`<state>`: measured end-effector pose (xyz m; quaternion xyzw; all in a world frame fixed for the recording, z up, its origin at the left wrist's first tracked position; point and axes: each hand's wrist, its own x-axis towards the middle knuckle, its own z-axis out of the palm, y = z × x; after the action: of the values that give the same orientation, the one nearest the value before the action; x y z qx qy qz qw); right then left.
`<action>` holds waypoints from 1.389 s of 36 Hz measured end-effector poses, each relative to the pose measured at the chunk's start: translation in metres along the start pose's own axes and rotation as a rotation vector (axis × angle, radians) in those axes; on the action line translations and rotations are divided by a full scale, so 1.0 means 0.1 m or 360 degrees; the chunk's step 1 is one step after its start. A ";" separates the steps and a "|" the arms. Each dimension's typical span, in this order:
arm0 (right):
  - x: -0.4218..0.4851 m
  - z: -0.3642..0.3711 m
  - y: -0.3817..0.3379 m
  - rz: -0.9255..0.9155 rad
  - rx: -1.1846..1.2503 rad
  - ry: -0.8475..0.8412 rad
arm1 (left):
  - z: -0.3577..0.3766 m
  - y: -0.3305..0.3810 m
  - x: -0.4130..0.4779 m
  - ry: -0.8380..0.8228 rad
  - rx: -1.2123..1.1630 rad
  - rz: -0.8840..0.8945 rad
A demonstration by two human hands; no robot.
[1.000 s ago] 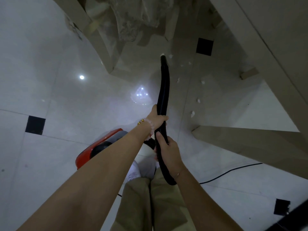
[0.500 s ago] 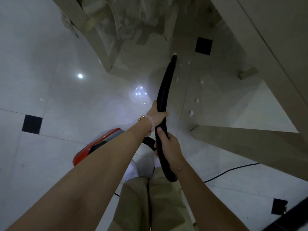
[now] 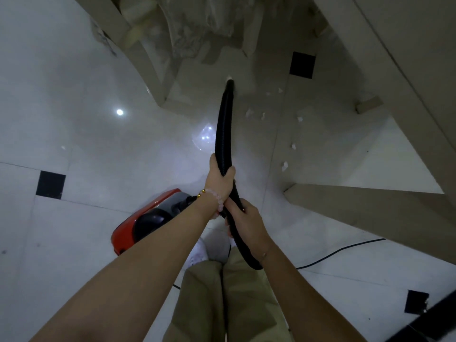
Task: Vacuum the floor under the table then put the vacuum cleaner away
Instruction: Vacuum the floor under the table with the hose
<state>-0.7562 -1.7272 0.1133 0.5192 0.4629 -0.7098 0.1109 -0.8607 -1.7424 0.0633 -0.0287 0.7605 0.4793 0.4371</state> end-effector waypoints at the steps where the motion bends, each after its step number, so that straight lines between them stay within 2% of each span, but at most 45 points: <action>1: -0.01 0.01 0.01 -0.0009 -0.0010 -0.0004 | -0.02 0.01 -0.02 -0.0010 -0.0006 0.0021; 5: -0.09 0.05 0.08 -0.0020 -0.0080 -0.0002 | -0.08 0.01 -0.12 -0.0042 -0.0017 0.0005; 13: -0.33 0.13 0.36 -0.0143 -0.0242 0.0035 | -0.20 -0.17 -0.43 -0.0093 -0.0084 -0.0280; 15: -0.37 0.09 0.47 -0.0150 -0.0338 -0.0012 | -0.23 -0.23 -0.49 -0.0082 -0.0132 -0.0327; 17: -0.45 0.06 0.47 -0.0013 -0.0316 -0.0139 | -0.25 -0.29 -0.54 -0.0093 -0.0164 -0.0378; 19: -0.50 -0.01 0.43 0.0160 -0.0103 -0.0288 | -0.27 -0.31 -0.59 -0.0113 -0.0150 -0.0384; 21: -0.49 -0.16 0.39 0.0254 0.0049 -0.0320 | -0.29 -0.32 -0.63 -0.0120 -0.0141 -0.0386; 24: -0.42 -0.37 0.31 0.0296 0.0231 -0.0054 | -0.35 -0.31 -0.63 -0.0126 -0.0115 -0.0404; 27: -0.30 -0.47 0.20 0.0238 0.0274 0.0074 | -0.41 -0.28 -0.63 -0.0191 -0.0036 -0.0371; 38: 0.19 -0.19 -0.32 0.0139 0.0152 -0.0017 | -0.33 -0.30 -0.61 -0.0178 0.0042 -0.0248; 44: 0.01 -0.21 -0.02 0.0321 -0.0036 -0.0099 | -0.30 -0.25 -0.51 -0.0113 -0.0033 -0.0260; 48: -0.11 -0.26 0.21 0.0467 0.0017 -0.0233 | -0.27 -0.16 -0.34 -0.0062 -0.0194 -0.0352; 50: -0.13 -0.25 0.25 0.0506 0.0114 -0.0290 | -0.25 -0.12 -0.26 -0.0085 -0.0148 -0.0337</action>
<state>-0.7186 -1.7257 0.1098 0.5230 0.3377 -0.7434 0.2445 -0.8553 -1.7771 0.0770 -0.1164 0.7182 0.4659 0.5035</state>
